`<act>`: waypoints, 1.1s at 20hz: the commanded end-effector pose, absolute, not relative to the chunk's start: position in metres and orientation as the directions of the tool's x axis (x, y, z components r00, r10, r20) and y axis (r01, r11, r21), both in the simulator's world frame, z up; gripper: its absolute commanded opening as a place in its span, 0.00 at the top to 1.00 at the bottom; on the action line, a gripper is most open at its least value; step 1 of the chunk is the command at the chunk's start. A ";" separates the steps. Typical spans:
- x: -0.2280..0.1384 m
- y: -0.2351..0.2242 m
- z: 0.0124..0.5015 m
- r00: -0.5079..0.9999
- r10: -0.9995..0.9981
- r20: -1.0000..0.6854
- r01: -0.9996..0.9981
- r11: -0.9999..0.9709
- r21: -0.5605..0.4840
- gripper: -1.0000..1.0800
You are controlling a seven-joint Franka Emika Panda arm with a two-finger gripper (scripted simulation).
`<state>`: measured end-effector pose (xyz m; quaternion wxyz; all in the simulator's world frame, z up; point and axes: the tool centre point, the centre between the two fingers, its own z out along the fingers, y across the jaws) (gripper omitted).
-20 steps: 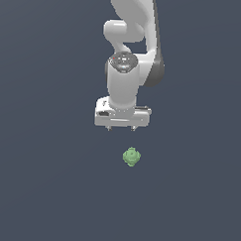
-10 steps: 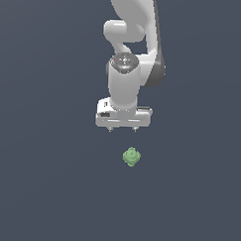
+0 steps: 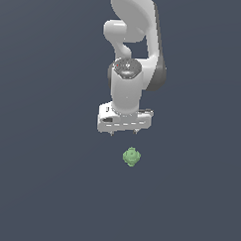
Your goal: Pick up the object and move it to a goal position.
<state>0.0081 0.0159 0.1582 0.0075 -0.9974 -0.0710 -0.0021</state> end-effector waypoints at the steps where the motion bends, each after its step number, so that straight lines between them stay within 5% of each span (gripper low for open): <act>1: 0.012 0.019 0.153 0.982 0.189 0.004 0.189 -0.982 -0.012 0.04; 22: 0.056 0.055 0.096 0.735 0.678 -0.001 0.678 -0.735 0.000 0.04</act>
